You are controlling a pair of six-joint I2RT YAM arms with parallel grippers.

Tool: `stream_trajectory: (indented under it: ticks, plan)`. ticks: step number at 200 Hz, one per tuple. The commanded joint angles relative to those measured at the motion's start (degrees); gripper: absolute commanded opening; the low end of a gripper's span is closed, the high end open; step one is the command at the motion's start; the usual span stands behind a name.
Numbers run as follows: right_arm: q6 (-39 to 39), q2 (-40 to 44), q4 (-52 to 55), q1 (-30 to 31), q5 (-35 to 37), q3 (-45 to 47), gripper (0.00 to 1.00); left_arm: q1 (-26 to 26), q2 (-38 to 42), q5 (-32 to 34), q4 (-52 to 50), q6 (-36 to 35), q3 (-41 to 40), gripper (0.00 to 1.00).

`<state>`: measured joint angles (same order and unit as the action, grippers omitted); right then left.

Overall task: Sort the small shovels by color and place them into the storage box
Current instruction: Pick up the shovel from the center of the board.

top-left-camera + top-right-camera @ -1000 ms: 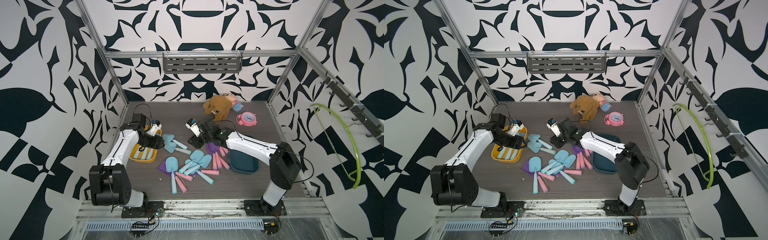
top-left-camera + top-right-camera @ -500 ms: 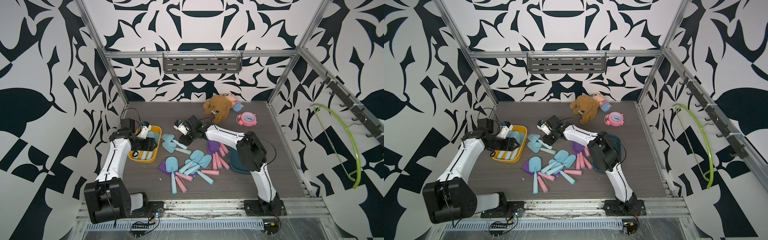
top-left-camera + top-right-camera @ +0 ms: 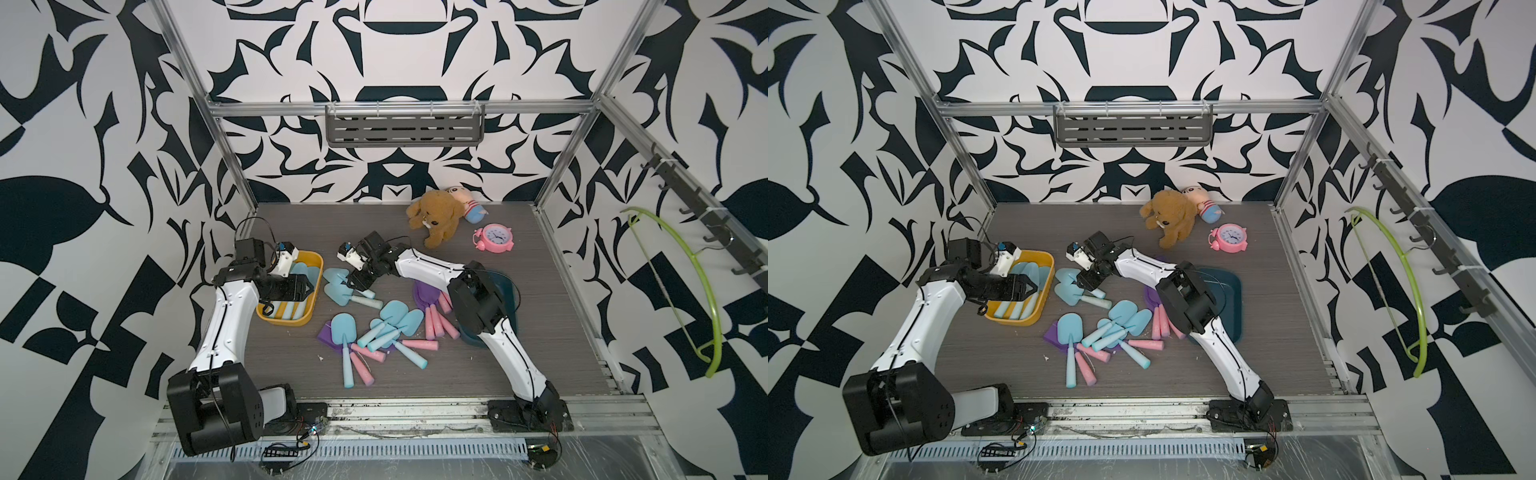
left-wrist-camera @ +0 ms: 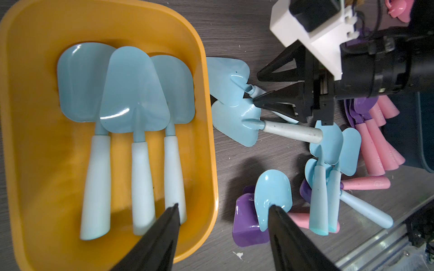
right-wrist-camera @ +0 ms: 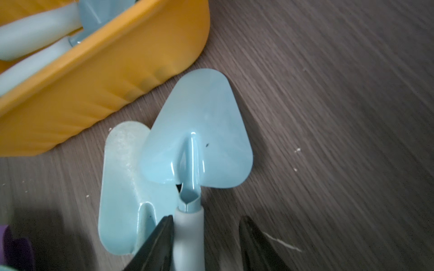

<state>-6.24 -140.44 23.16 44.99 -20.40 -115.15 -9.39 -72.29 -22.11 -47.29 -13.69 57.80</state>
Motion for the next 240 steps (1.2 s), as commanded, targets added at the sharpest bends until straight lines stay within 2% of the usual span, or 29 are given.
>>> stream_trajectory:
  ticks: [1,32,66,89,114,137,154,173,196,215,240]
  plan:
    - [-0.01,0.06,0.07,0.00,-1.01,-4.19,0.48,-0.39,-0.03,-1.87,0.19,0.25,-0.45,0.66]
    - [0.18,-2.63,0.13,-0.01,-0.30,-6.83,0.41,-0.55,-0.31,-2.30,0.18,0.25,-0.30,0.67]
    - [0.28,-1.93,-0.94,0.00,0.59,-6.56,0.16,-0.55,-0.29,-2.52,0.22,0.07,-0.23,0.66]
    - [0.14,2.24,-3.68,-0.15,1.33,-2.94,0.07,-0.57,-0.30,-5.02,-0.26,-0.15,0.46,0.66]
    - [2.26,9.94,-10.60,-1.56,1.34,5.74,0.04,-0.59,-0.31,-11.47,-0.72,-0.26,1.64,0.66]
    - [7.46,19.21,-20.56,-4.05,0.41,17.29,0.04,-0.54,0.92,-19.20,0.18,-0.05,2.98,0.69]
    - [13.02,25.70,-28.95,-6.50,-1.43,25.71,0.03,-0.50,1.39,-26.35,4.56,1.79,4.58,0.71]
    - [19.64,31.88,-37.10,-9.35,-3.52,33.61,0.01,0.12,0.28,-32.80,11.89,6.92,6.53,0.72]
    - [26.27,37.89,-45.88,-11.98,-5.01,40.57,0.01,3.40,-3.11,-39.42,19.58,10.37,9.90,0.72]
    - [28.41,42.60,-49.23,-12.50,-5.09,43.99,0.01,7.36,-5.16,-40.92,24.81,14.74,11.91,0.73]
    - [31.49,47.98,-53.22,-12.42,-4.10,48.02,0.01,12.26,-7.60,-41.62,33.52,23.77,11.58,0.75]
